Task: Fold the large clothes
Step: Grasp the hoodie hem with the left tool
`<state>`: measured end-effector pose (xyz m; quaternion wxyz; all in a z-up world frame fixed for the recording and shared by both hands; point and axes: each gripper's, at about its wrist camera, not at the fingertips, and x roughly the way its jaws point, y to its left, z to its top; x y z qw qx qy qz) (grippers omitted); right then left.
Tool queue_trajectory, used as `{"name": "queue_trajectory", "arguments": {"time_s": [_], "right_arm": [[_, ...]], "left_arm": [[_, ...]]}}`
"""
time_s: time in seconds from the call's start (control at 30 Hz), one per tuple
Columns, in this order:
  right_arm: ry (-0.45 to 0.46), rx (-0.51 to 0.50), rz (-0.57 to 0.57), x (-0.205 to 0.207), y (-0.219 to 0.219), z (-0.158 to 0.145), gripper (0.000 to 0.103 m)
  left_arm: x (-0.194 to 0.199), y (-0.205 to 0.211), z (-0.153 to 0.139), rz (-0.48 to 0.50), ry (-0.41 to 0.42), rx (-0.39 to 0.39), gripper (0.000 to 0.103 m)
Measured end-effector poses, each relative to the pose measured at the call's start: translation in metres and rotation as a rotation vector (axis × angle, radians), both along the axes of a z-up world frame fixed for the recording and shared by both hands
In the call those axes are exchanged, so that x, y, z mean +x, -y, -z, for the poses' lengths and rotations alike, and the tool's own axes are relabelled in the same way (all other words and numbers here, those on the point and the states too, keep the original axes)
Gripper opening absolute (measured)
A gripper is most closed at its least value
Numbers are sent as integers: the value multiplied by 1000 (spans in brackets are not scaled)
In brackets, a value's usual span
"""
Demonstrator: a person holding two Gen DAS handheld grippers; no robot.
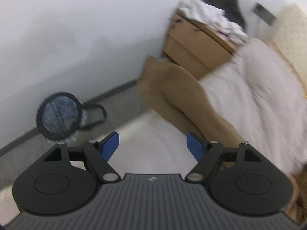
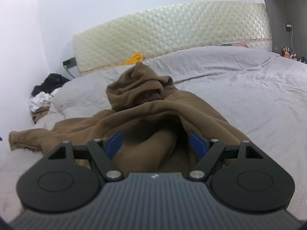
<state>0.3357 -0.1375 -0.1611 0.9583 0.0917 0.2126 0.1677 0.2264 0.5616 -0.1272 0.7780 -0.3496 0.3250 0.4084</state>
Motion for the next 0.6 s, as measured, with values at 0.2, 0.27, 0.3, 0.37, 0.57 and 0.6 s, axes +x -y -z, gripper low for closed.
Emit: {"name": "queue_trajectory", "arguments": {"time_s": [0.2,0.27,0.3,0.37,0.57,0.6], "right_arm": [[-56,123,-127,-30,9,-10,78],[-63,118,-172,-42,9,-11,78],[-68,119,-195,-47,9,-11,78],[-82,129,-245,-57,8,-10,78],[-94,93,-333,-81,2,-11,78],[-91,70,-334,-86,1,-11,78]], "left_arm": [[-12,118,-22,152,71,-134,81],[-13,159,-24,207,81,-176,81],[-13,182,-25,244,86,-193,81],[-16,228,-26,312,91,-215,81],[-31,335,-7,429,40,-308,81],[-34,352,-2,440,27,-327,81]]}}
